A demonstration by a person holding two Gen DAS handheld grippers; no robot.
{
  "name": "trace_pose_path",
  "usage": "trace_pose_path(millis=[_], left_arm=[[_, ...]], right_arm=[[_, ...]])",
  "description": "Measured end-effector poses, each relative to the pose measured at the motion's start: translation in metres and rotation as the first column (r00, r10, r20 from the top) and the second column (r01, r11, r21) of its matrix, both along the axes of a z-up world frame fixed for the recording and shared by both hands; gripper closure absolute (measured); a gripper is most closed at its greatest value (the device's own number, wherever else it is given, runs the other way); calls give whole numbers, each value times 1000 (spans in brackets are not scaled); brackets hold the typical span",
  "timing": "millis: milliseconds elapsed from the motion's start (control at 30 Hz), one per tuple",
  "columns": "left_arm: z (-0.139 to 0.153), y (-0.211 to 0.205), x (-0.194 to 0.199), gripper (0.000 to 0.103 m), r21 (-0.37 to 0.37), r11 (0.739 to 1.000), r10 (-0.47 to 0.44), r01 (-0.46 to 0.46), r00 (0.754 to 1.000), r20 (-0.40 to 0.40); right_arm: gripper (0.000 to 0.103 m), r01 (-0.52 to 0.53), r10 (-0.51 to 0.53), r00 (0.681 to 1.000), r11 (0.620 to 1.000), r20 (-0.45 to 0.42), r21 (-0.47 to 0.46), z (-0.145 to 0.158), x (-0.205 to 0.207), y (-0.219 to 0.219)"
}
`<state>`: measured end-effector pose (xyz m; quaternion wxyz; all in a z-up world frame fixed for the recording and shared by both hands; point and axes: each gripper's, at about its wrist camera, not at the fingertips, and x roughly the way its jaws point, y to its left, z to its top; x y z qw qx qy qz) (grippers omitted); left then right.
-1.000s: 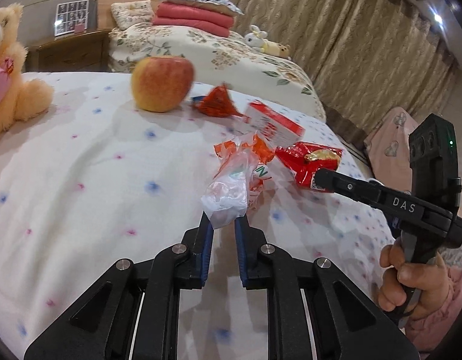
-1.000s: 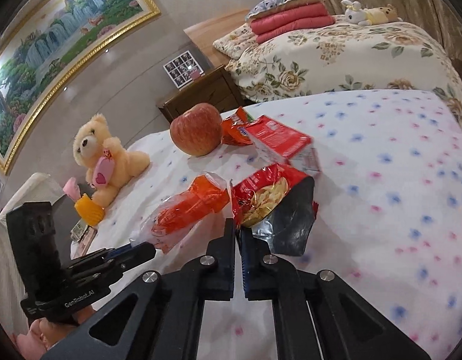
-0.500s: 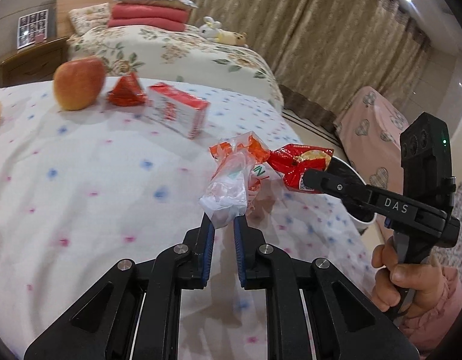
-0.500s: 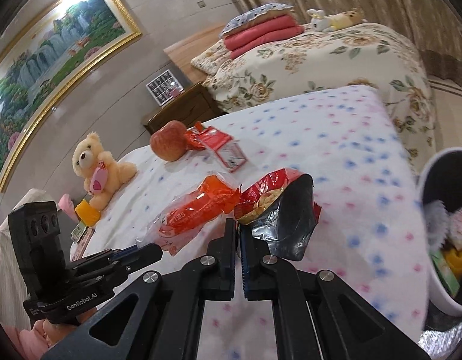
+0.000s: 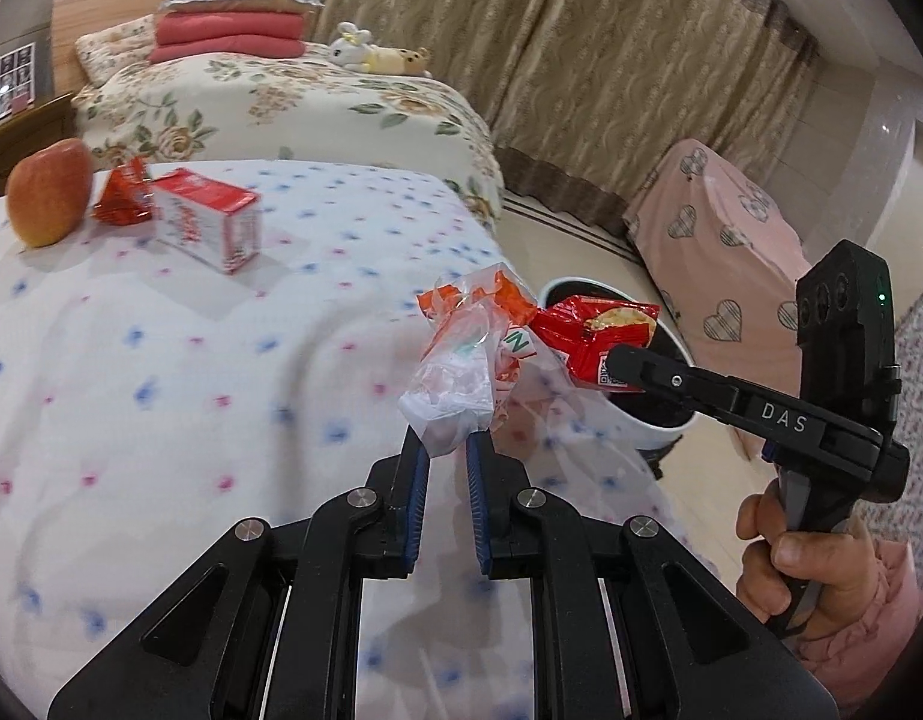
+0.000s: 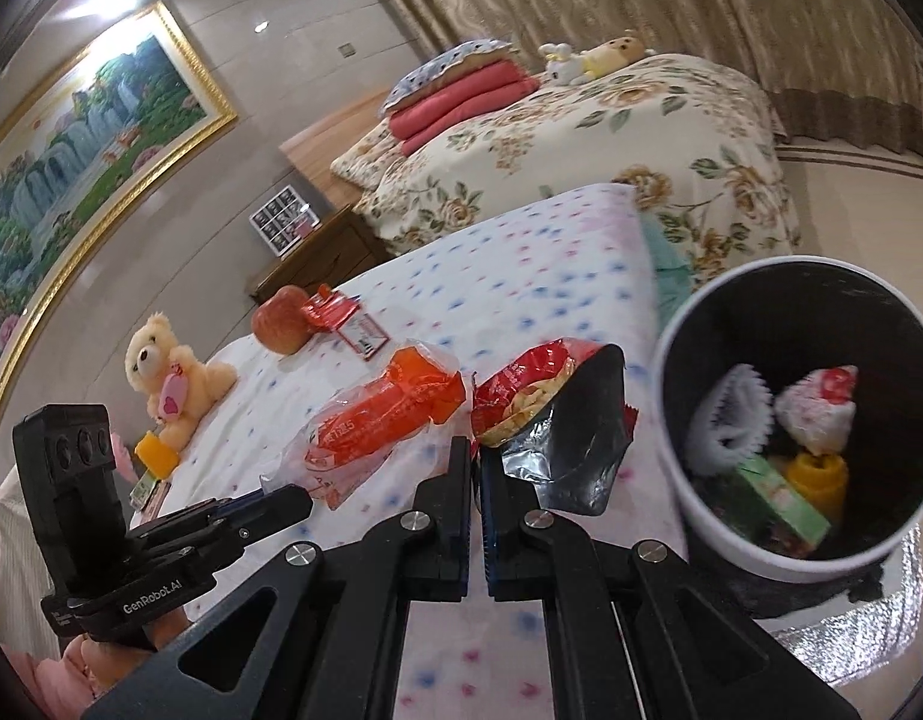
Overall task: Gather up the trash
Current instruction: 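Carry the clear bag and red chip bag over the trash bin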
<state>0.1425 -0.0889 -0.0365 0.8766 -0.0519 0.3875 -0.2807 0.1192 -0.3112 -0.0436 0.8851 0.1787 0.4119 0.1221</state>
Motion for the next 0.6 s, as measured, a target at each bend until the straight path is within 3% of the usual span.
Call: trace_pose_path(millis=[600], left_arm=[[5,-80,3,92,37,991,-125,125,992,12]], right_arm=[[100,132,-132,991,991,1,10,1,-22,-69]])
